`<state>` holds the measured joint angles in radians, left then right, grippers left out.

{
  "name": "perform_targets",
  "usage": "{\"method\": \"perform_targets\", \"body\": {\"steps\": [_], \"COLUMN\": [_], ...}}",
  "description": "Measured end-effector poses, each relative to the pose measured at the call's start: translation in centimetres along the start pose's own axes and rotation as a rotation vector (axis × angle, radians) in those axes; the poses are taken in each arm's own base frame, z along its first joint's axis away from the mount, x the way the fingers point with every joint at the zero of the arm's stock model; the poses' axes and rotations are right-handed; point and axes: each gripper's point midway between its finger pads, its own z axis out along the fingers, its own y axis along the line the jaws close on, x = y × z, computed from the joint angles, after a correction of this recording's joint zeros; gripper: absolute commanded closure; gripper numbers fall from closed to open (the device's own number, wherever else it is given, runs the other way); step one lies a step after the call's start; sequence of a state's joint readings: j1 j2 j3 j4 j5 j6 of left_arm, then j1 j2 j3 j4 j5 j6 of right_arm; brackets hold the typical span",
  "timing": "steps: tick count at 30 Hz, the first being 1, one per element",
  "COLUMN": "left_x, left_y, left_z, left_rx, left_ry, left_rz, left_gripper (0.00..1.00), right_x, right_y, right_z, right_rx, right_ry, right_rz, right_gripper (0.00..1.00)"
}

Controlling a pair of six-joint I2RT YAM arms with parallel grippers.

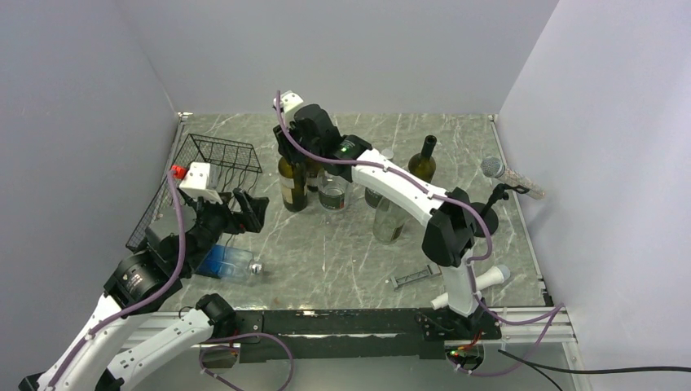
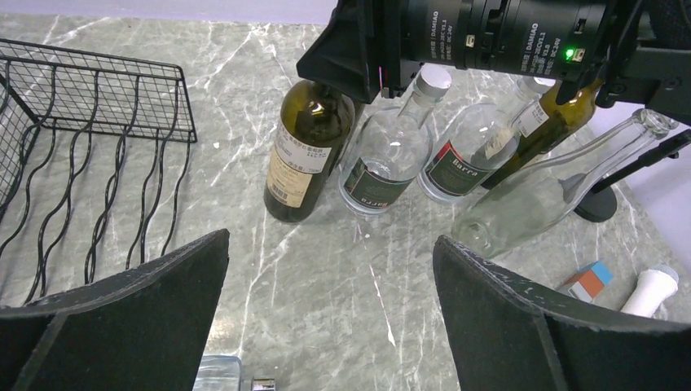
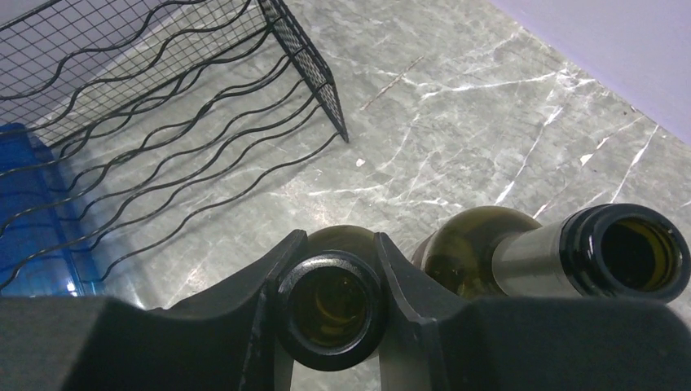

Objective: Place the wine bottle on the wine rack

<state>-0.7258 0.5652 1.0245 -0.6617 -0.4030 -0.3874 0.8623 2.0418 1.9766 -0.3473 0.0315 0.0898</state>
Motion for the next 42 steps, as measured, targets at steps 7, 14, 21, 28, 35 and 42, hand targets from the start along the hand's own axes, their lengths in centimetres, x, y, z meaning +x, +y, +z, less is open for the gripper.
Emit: {"method": "perform_targets", "body": {"steps": [7,14,21,28,35,42], "left_x": [0.8,1.2,1.8,3.1,4.0,5.6], "left_y": [-0.3,-1.1,-2.5,-4.7,-6.7,-8.2], "left_z": [0.4,0.7,0.7,1.0,1.2,1.5], "left_rx": [0.019,0.059,0.150,0.276,0.388,0.484], "left_ry": [0.015,0.018,0.015,0.046,0.064,0.106], "left_rz": [0.004,-0.001,-0.012,-0.008,0.007,0.044], "left_gripper": [0.01,0.01,0.01,0.01,0.01,0.01], "right_x": [0.3,-1.1,-5.4,-6.9,-5.3,-4.7], "right_y": [1.0,2.6,3.7,4.2,4.7,5.5], "right_z": [-1.2,-5.9,-13.1,-17.2,-18.3,-20.4], "right_rx": [-0.039,-0.104,-0.162,-0.198,-0.233,-0.286], "right_ry": [0.028,0.030,-0.075,-0.116,-0.059,-0.038], "right_rz": [0.004,0.003,0.001,0.002,0.007,0.018], "right_gripper": [1.00,1.00,1.00,1.00,1.00,1.00]}}
